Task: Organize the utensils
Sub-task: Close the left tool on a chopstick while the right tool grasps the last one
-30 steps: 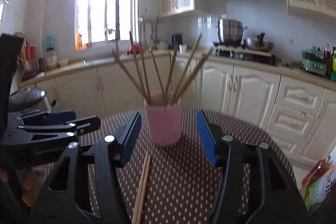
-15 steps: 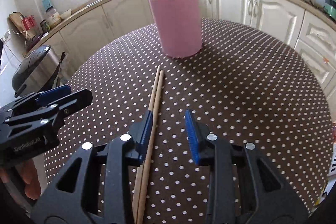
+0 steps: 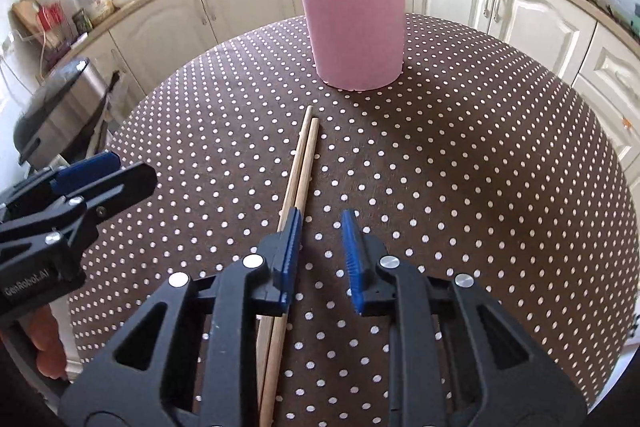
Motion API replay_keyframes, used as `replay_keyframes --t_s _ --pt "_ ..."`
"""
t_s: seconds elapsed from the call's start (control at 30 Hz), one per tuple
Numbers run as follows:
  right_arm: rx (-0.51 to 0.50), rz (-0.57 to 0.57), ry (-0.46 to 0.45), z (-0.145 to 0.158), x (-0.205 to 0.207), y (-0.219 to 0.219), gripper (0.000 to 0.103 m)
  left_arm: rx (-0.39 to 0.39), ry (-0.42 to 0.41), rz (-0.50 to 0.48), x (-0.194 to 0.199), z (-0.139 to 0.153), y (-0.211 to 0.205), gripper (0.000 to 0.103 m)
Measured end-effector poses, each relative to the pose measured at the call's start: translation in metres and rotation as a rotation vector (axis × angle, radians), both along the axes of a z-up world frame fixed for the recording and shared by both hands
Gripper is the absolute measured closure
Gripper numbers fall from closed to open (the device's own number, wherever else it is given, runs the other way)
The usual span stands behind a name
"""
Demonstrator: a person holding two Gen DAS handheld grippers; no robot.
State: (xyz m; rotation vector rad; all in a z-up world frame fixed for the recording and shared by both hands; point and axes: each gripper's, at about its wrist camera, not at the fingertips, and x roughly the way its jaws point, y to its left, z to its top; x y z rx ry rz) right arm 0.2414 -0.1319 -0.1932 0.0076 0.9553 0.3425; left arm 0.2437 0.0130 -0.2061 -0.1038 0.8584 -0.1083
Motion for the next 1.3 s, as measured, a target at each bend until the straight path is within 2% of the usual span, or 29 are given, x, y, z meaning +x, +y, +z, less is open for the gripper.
replay_keyframes --t_s 0.27,0.43,0.73,0.93,1.0,1.03,1.1,1.17,1.3 --pt "-0.059 0.055 0.034 0.002 0.016 0.014 0.081 0.006 0.017 0.000 0.008 -0.004 -0.001 0.041" --pt "-0.087 0.082 0.041 0.002 0.016 0.018 0.082 0.011 0.047 -0.030 0.015 -0.007 -0.016 0.041" --pt "-0.134 0.119 0.069 0.004 0.006 -0.011 0.082 0.056 0.098 -0.122 0.033 -0.012 -0.063 0.041" --pt "-0.069 0.092 0.087 0.001 0.002 -0.039 0.082 0.078 0.136 -0.108 0.055 -0.022 -0.091 0.043" --pt "-0.050 0.094 0.096 0.000 0.003 -0.042 0.082 0.087 0.158 -0.119 0.063 -0.027 -0.100 0.067" --pt "-0.042 0.099 0.103 0.000 0.004 -0.043 0.082 0.103 0.158 -0.116 0.066 -0.029 -0.102 0.070" --pt "-0.043 0.100 0.113 0.000 0.008 -0.040 0.082 0.150 0.143 -0.110 0.070 -0.029 -0.106 0.084" --pt "-0.052 0.108 0.119 0.000 0.011 -0.035 0.082 0.128 0.151 -0.109 0.073 -0.029 -0.105 0.091" --pt "-0.078 0.135 0.147 0.001 0.022 -0.027 0.082 0.112 0.154 -0.116 0.076 -0.028 -0.097 0.097"
